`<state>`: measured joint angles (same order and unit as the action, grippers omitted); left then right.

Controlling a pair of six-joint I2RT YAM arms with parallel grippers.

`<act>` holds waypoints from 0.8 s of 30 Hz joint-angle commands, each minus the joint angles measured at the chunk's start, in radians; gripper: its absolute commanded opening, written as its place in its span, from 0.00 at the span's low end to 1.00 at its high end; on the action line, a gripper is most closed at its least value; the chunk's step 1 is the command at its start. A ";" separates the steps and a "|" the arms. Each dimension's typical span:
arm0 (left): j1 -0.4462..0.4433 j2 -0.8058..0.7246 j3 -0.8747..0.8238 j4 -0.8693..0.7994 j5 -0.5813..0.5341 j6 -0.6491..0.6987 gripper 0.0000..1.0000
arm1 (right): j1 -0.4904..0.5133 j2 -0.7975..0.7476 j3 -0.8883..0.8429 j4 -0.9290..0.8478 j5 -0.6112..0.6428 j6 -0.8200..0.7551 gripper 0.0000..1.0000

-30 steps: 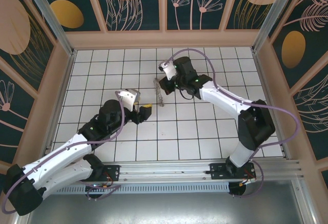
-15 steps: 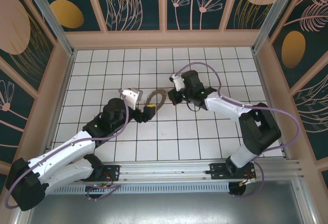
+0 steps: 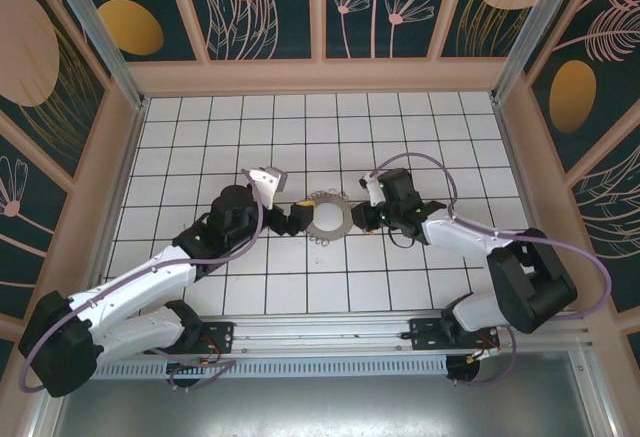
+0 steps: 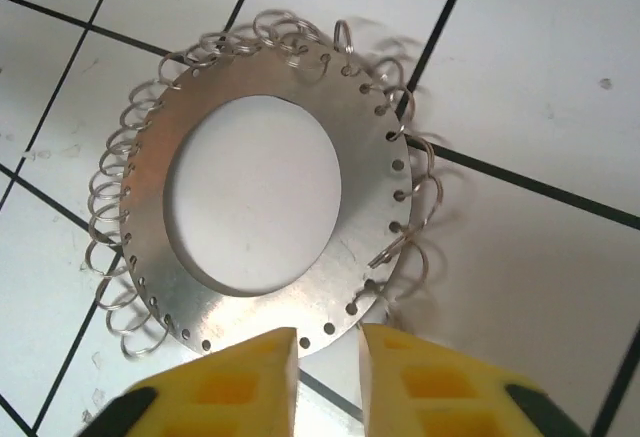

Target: Put the keys on the keyring

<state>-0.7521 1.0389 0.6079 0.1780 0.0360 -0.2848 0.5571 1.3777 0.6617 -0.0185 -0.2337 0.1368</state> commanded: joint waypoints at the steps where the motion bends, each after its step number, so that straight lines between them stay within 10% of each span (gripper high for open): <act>1: 0.003 0.005 0.050 0.020 -0.041 -0.011 0.98 | -0.004 -0.112 -0.011 0.023 0.088 0.012 0.39; 5: 0.079 0.022 0.087 -0.046 -0.124 -0.027 0.99 | -0.004 -0.260 -0.033 0.034 0.218 -0.028 0.61; 8: 0.214 0.034 0.067 -0.017 -0.056 -0.068 0.99 | -0.005 -0.368 -0.074 0.081 0.375 -0.045 0.99; 24: 0.519 0.006 -0.122 0.219 -0.481 -0.098 0.99 | -0.468 -0.380 -0.424 0.759 0.290 -0.078 0.99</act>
<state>-0.2382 1.0958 0.5560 0.2707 -0.2924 -0.4004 0.1406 0.9619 0.2634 0.5091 0.1154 0.0811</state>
